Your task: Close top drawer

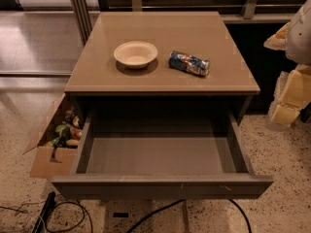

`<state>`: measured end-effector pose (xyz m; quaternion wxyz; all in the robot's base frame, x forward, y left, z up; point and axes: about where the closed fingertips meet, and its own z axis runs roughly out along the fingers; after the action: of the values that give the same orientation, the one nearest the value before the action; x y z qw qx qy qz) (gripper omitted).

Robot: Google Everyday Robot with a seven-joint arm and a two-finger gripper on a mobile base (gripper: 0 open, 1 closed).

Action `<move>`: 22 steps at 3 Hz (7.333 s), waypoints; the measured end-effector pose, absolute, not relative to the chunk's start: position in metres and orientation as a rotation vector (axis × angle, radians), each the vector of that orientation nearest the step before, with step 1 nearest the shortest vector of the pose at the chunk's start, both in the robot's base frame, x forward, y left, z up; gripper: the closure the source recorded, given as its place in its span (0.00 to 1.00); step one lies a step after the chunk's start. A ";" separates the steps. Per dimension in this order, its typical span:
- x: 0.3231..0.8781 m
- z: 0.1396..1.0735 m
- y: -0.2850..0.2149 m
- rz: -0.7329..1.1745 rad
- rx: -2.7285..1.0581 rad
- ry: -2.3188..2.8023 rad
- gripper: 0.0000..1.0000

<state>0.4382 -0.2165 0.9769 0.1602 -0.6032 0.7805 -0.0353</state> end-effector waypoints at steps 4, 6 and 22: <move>0.383 0.923 -0.202 0.123 -1.615 2.098 0.00; 0.350 0.836 -0.158 0.308 -1.556 2.033 0.48; 0.450 0.635 -0.100 0.497 -1.459 2.203 0.21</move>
Offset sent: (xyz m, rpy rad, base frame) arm -0.0199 -0.0003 -0.0125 0.0589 -0.0050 0.0042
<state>0.4503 -0.0998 0.6349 0.2247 -0.5288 0.7984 0.1800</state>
